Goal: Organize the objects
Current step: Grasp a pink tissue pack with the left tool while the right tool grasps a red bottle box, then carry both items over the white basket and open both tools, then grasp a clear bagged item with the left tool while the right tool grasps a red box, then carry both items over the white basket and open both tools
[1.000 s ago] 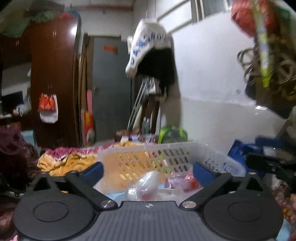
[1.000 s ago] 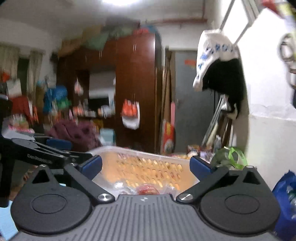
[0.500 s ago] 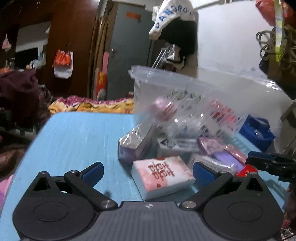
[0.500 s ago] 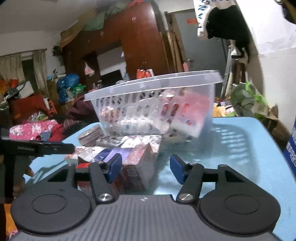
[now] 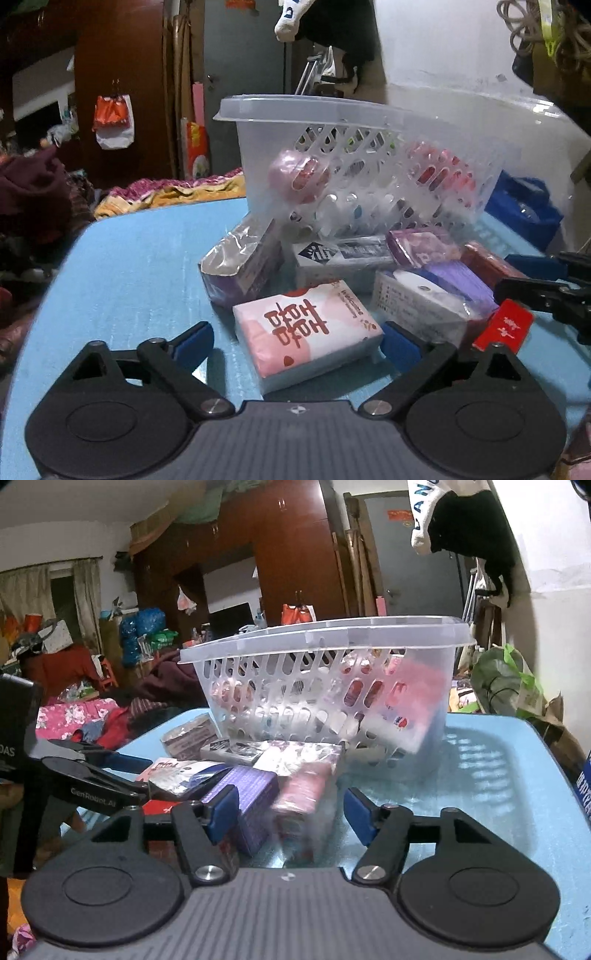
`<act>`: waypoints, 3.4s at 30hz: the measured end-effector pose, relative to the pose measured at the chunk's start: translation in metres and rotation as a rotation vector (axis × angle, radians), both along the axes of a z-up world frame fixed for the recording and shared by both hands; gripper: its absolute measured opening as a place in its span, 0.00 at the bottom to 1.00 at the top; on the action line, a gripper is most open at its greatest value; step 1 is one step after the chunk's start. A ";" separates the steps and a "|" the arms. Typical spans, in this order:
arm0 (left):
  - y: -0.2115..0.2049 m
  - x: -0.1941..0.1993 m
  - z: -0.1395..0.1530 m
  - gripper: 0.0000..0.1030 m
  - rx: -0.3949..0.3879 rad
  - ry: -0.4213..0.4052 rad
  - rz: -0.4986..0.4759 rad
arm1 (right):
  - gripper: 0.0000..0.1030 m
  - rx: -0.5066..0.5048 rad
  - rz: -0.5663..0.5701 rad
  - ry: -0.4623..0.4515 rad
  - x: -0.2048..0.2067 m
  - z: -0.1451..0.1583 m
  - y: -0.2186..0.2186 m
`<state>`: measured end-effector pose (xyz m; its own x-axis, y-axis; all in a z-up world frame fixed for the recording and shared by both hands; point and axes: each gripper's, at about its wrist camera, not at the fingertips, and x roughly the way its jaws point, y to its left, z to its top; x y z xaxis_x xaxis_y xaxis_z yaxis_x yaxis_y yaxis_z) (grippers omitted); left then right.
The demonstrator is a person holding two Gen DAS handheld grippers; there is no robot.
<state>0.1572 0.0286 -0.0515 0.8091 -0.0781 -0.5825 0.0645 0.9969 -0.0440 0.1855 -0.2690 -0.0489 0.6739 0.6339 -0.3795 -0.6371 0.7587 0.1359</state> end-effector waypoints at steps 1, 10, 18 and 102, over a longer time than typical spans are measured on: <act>0.003 -0.002 0.000 0.93 -0.009 -0.002 0.011 | 0.46 0.001 -0.005 -0.003 -0.002 0.000 -0.003; -0.007 0.004 -0.001 0.93 0.078 0.015 0.033 | 0.36 -0.067 -0.034 -0.002 -0.002 -0.003 -0.003; -0.005 -0.023 0.007 0.77 0.057 -0.146 0.039 | 0.27 -0.060 -0.064 -0.060 -0.009 -0.009 -0.005; 0.010 -0.086 0.012 0.41 -0.175 -0.401 -0.025 | 0.62 0.052 -0.126 -0.187 -0.064 0.004 -0.034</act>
<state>0.0710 0.0383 -0.0395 0.9650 -0.1703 -0.1993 0.1351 0.9746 -0.1789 0.1212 -0.3032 -0.0447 0.8045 0.5555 -0.2101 -0.5554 0.8290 0.0654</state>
